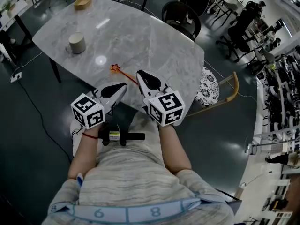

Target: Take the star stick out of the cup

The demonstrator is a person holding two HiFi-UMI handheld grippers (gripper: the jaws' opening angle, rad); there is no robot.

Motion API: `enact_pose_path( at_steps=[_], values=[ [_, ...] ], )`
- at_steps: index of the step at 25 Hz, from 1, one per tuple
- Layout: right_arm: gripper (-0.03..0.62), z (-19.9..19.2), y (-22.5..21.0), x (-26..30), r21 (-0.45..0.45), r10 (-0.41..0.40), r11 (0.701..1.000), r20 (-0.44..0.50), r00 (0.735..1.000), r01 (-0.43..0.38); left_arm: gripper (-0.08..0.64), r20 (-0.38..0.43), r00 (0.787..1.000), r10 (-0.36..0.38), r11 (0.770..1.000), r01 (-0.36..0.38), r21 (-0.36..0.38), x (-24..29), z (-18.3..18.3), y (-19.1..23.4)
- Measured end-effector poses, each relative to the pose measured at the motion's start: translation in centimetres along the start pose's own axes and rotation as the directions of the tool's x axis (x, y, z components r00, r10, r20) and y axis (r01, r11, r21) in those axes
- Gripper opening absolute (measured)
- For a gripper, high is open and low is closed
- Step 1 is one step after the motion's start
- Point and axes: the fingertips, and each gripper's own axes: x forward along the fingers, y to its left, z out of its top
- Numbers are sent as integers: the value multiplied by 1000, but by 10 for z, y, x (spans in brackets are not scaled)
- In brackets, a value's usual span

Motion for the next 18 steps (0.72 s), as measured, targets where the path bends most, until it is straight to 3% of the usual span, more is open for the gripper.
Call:
enact_pose_path(
  at_steps=[4,8,13,18],
  values=[
    [20,-17,19,-7,194,32,980,96,995,-50,18,38,999,29,999,-29,25,-4,-1,2],
    [18,-32,34,-12,317,27,946,137,990,-69,18,97,993,73,995,-79,58,-13,9,5],
    [15,-34,47,-17,379,34,920,172,985,-97,18,160,983,92,992,-105,75,-26,25,-4],
    [9,-29,49,-20,352,7,933,190,982,-75,18,229,966,116,987,-137,81,-39,38,-12]
  ],
)
